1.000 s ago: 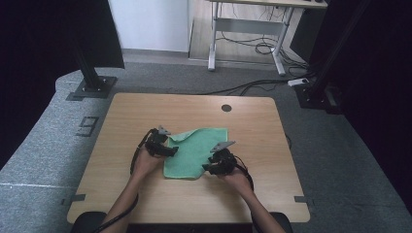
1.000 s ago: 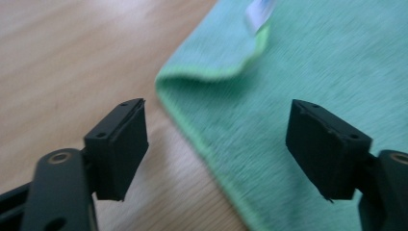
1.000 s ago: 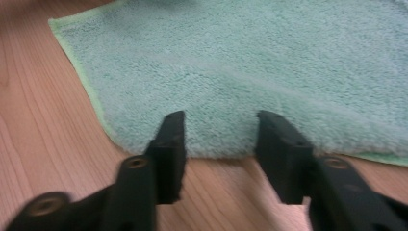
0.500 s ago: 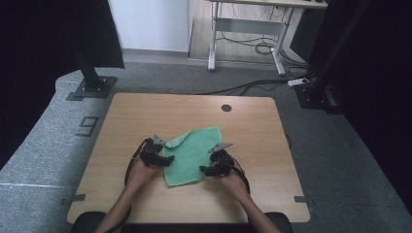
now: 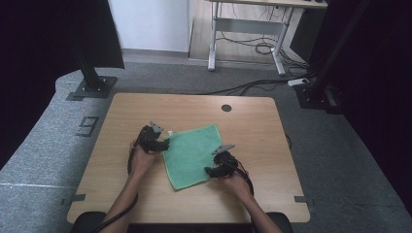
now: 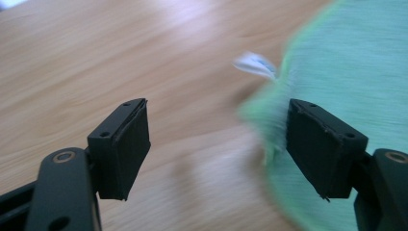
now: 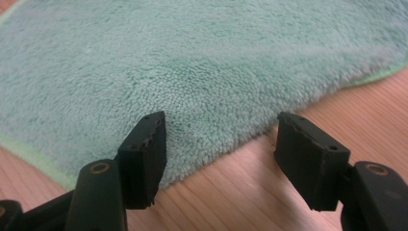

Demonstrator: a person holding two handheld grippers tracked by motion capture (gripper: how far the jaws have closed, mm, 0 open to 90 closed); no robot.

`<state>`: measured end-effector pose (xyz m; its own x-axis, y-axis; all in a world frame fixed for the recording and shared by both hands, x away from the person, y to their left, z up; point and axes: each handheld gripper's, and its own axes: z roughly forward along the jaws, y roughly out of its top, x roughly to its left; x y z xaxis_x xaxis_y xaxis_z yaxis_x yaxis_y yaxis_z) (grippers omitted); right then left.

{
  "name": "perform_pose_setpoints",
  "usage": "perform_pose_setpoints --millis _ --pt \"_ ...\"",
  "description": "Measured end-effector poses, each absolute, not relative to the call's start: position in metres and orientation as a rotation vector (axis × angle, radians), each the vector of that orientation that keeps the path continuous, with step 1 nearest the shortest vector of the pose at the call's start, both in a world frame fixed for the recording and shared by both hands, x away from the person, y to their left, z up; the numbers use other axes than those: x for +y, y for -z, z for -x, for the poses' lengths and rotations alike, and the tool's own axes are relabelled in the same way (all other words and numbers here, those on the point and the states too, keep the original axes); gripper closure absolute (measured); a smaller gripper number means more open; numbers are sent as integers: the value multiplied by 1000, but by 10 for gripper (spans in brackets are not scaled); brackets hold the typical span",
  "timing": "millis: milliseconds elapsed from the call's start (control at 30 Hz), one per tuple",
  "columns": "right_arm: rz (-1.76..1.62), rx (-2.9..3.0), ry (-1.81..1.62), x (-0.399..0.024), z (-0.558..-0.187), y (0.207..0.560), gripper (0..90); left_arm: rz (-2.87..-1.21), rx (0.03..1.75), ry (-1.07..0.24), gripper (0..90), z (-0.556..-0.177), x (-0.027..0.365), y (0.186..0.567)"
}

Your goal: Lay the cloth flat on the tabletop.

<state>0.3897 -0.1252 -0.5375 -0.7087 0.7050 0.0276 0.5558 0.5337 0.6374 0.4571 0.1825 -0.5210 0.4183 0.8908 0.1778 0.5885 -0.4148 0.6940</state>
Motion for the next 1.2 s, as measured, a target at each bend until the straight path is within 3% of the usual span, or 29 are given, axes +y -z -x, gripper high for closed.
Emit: perform_pose_setpoints --millis 167,267,733,900,967,1033,1067,1200 --pt "-1081 2530 -906 -134 -393 536 361 -2114 1200 -672 215 -447 192 518" --pt "-1107 2505 -904 -144 -396 530 366 -2192 1137 -618 199 -437 186 528" --pt "-1172 2494 -995 -141 -405 532 402 -2212 1166 -541 191 -408 196 539" --pt "-1167 2517 -994 -136 -409 536 532 -2218 1159 -512 192 -393 199 539" --pt "-1168 2533 -1026 -134 -410 536 697 -2218 1158 -481 192 -386 202 539" --pt "-1167 2534 -1030 -134 -409 537 750 -2214 1162 -474 192 -385 202 539" --pt "-1164 2544 -1045 -133 -409 537 820 -2213 1163 -463 192 -384 203 539" --pt "-1149 2519 -1046 -133 -407 529 847 -2205 1167 -452 192 -383 204 540"
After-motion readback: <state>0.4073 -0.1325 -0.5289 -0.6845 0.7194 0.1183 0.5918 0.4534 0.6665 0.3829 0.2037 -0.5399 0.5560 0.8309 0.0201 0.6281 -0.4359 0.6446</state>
